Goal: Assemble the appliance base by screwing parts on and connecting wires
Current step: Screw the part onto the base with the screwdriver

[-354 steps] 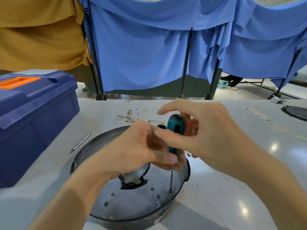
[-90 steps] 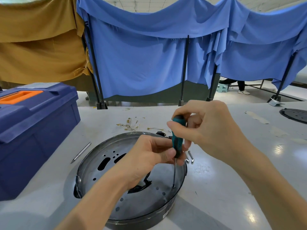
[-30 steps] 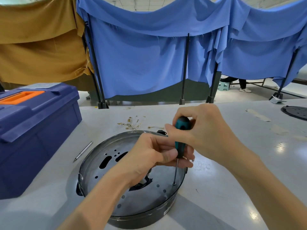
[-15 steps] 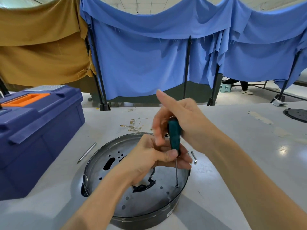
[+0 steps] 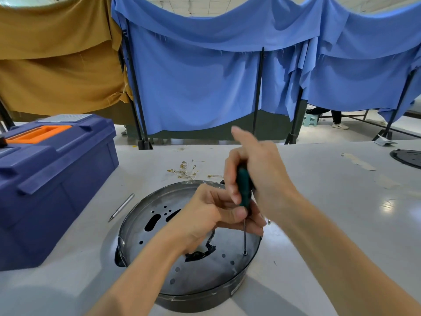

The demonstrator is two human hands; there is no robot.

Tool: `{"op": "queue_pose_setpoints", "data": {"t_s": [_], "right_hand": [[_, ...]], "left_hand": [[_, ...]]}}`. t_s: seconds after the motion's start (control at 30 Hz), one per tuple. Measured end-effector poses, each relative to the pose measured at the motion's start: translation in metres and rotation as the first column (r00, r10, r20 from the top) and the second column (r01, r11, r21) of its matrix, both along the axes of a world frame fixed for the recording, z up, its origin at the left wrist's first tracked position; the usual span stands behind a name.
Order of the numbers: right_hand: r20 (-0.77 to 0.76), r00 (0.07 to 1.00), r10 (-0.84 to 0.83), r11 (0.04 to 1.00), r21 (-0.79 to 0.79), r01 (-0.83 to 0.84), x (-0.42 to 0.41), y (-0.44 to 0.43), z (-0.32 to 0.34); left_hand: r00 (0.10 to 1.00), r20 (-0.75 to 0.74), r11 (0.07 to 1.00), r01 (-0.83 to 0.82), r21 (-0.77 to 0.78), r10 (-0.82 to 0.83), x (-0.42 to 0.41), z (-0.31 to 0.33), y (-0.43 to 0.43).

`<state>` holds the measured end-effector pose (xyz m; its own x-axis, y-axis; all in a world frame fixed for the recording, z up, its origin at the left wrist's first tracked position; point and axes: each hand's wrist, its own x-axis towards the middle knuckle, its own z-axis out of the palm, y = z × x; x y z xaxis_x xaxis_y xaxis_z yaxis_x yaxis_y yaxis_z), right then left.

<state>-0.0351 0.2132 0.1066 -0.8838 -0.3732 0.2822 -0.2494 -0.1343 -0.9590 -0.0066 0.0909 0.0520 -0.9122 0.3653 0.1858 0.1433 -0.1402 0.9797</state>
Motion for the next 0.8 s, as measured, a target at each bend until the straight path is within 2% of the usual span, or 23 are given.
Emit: {"op": "queue_pose_setpoints", "data": {"t_s": [0.07, 0.1, 0.17, 0.23, 0.3, 0.37, 0.4, 0.43, 0.47, 0.5, 0.57, 0.63, 0.7, 0.77, 0.8], "right_hand": [[0.147, 0.942, 0.302, 0.949, 0.043, -0.311, -0.009, 0.009, 0.012], [0.162, 0.909, 0.383, 0.919, 0.029, -0.393, -0.011, 0.009, 0.013], [0.151, 0.895, 0.42, 0.907, -0.055, -0.417, -0.011, 0.005, 0.009], [0.109, 0.959, 0.263, 0.959, -0.138, -0.248, -0.008, -0.001, 0.001], [-0.011, 0.998, -0.069, 0.986, -0.151, 0.067, -0.006, -0.007, -0.008], [-0.11, 0.933, -0.343, 0.935, -0.136, 0.328, 0.0, -0.011, -0.013], [-0.117, 0.923, -0.367, 0.926, -0.136, 0.351, 0.001, -0.01, -0.014], [-0.082, 0.952, -0.295, 0.95, -0.13, 0.283, 0.0, -0.009, -0.012], [-0.01, 0.991, -0.13, 0.987, -0.098, 0.129, -0.002, -0.006, -0.006], [0.084, 0.994, 0.074, 0.996, -0.052, -0.07, -0.006, -0.001, 0.001], [0.207, 0.911, 0.355, 0.932, 0.002, -0.364, -0.015, 0.009, 0.012], [0.213, 0.87, 0.445, 0.895, -0.06, -0.443, -0.017, 0.008, 0.012], [0.196, 0.921, 0.337, 0.939, -0.139, -0.314, -0.017, 0.002, 0.004], [0.077, 0.996, 0.052, 0.986, -0.165, -0.038, -0.013, -0.004, -0.006], [0.009, 0.994, -0.113, 0.978, -0.177, 0.112, -0.008, -0.007, -0.01]], "left_hand": [[1.0, 0.007, 1.0, 0.026, 0.005, -0.026, -0.001, -0.002, -0.001], [0.999, 0.01, 0.999, 0.033, 0.008, -0.033, -0.001, -0.002, -0.002], [0.999, 0.011, 0.999, 0.042, 0.026, -0.042, -0.001, -0.005, -0.004], [1.0, 0.012, 0.999, 0.02, 0.047, -0.021, 0.0, -0.006, -0.003], [1.0, 0.002, 0.999, -0.013, 0.03, 0.013, -0.002, -0.006, 0.001], [1.0, -0.008, 1.0, 0.002, -0.008, -0.003, -0.003, -0.006, 0.005], [1.0, 0.002, 1.0, 0.019, -0.01, -0.019, -0.003, -0.005, 0.005], [0.999, 0.017, 0.999, 0.032, -0.003, -0.032, -0.003, -0.005, 0.003], [0.999, 0.033, 0.999, 0.04, 0.01, -0.041, -0.002, -0.005, 0.001], [0.998, 0.049, 0.999, 0.046, 0.023, -0.047, -0.002, -0.004, -0.001], [0.996, 0.069, 0.998, 0.054, 0.036, -0.056, -0.002, -0.004, -0.001], [0.996, 0.061, 0.997, 0.064, 0.033, -0.066, -0.003, -0.005, -0.001], [0.997, 0.052, 0.998, 0.047, 0.037, -0.049, -0.004, -0.006, -0.002], [0.998, 0.055, 0.999, 0.003, 0.037, -0.005, -0.005, -0.007, -0.002], [0.998, 0.059, 1.0, -0.009, 0.026, 0.008, -0.006, -0.007, 0.0]]}}
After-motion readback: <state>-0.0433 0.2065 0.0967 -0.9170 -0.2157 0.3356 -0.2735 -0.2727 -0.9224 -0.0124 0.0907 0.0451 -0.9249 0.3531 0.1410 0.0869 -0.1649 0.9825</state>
